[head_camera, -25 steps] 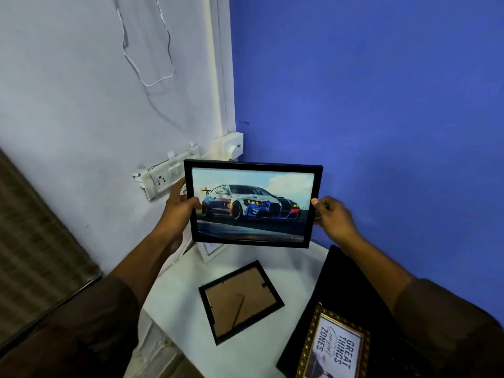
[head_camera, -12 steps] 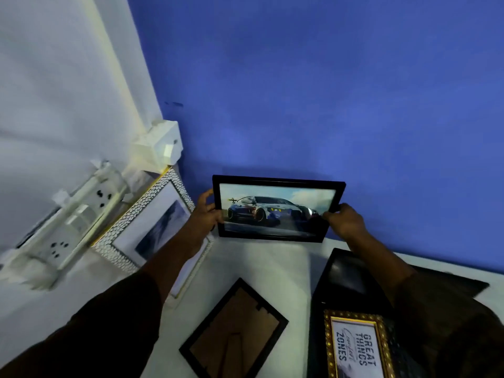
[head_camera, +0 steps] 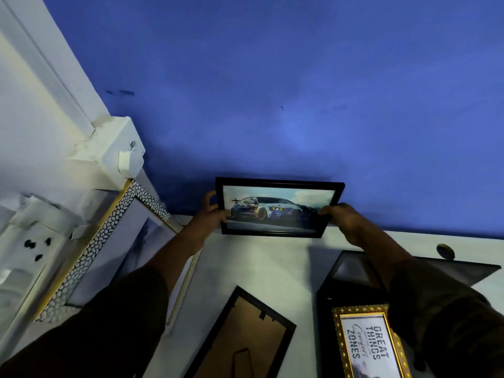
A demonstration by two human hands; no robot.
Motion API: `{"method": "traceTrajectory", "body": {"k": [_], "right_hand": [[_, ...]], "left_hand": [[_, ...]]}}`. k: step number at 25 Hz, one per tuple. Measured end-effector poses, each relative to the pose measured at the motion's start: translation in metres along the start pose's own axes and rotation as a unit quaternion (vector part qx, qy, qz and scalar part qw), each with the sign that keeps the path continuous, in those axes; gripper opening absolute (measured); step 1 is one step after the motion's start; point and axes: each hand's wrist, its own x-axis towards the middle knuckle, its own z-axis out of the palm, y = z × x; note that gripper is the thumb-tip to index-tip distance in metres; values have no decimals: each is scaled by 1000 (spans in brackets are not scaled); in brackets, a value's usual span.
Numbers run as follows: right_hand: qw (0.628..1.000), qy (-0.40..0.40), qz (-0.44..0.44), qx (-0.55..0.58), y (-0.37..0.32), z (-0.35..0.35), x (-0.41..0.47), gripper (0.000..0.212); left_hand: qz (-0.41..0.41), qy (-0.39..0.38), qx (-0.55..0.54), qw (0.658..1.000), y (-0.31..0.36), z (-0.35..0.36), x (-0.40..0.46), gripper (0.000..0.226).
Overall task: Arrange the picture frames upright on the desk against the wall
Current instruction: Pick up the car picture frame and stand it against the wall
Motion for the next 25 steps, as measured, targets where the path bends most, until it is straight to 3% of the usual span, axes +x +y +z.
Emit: {"method": "traceTrajectory", "body": {"k": [3,12,17,20,23,25], "right_hand": [[1000,-3,9,14,-5,7,1,35],[998,-20,31,58,-10,13,4,38],[998,5,35,49,-8,13,11,37],[998,47,33,-21,-4,12,11,24],[997,47,9,-56,-12,13,3,28],[997,29,-8,-67,-18,17,-4,42]], "left_hand": [[-15,-14,13,1000,-2,3,11,66],[-28,-24,-30,999,2,10,40,75],[-25,3,-28,999,2,18,46,77],[-40,41,-10,998,-5,22,44,80],[-73,71,-12,995,-11,27,30,79],[-74,94,-24,993,-17,30,11,72]]}}
